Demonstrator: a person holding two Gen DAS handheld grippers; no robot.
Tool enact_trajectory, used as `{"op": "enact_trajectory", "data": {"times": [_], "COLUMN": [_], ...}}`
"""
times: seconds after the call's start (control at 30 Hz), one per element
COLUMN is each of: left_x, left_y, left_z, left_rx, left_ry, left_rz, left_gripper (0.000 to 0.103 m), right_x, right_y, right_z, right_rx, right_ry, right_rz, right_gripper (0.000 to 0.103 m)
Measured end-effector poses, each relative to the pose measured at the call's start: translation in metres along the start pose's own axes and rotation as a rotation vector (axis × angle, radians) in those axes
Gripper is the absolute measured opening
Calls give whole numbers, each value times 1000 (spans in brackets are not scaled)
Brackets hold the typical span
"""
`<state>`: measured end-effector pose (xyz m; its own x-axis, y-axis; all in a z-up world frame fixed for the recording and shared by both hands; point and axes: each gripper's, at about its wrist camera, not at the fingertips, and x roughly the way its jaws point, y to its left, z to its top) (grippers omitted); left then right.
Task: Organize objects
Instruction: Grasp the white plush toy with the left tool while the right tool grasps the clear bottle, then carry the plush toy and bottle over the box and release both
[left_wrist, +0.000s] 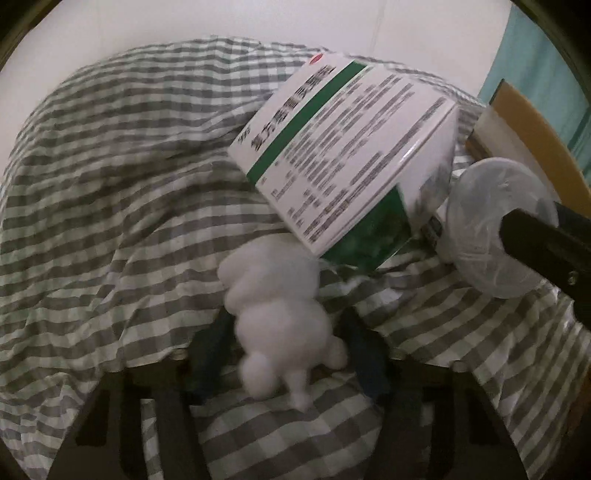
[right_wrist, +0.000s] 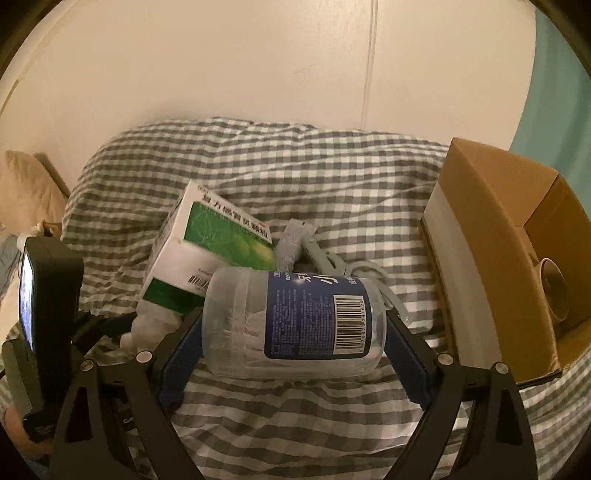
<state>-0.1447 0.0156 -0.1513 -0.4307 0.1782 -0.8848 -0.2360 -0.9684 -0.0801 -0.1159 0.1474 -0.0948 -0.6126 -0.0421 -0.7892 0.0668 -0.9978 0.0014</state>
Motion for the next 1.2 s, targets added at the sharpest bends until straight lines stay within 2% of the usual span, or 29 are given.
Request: {"op": "enact_trajectory", "data": {"times": [0.17,0.3,0.4,0.57,0.77,0.9,1.03,1.2], "left_x": [-18,-46,-73,-130,-192,-216,-215,-186], "left_y": [0,0,-4,-21,-81,-123,-169,-221], "left_z": [-5,-11,-12,-4,31,56,79,98], "left_rx": [-13,-66,-77,-81,-19,31,73,137], "left_ry": [-25,-50,-82,-188,-339,-402,-420,-393], "left_rz": [39,26,52,71,38,1,-62,-78], "left_gripper": [54,54,54,54,54,54,54,54], "right_x": [-10,-29,-55,-115,-182,-213,-220,-197], "right_y": [4,5,1,-10,-36,-65,-107,-158], "right_z": [-1,0,3,21,52,73,85,85], "right_rx": [-24,-49,-74,-100,-194,-246,-250,-166], "right_ry": [-24,-48,-87,-182,-278,-308,-314,-293], "right_rz": [6,10,8,21,-36,-86,-141,-158], "right_gripper": [91,91,91,91,91,91,91,91]}}
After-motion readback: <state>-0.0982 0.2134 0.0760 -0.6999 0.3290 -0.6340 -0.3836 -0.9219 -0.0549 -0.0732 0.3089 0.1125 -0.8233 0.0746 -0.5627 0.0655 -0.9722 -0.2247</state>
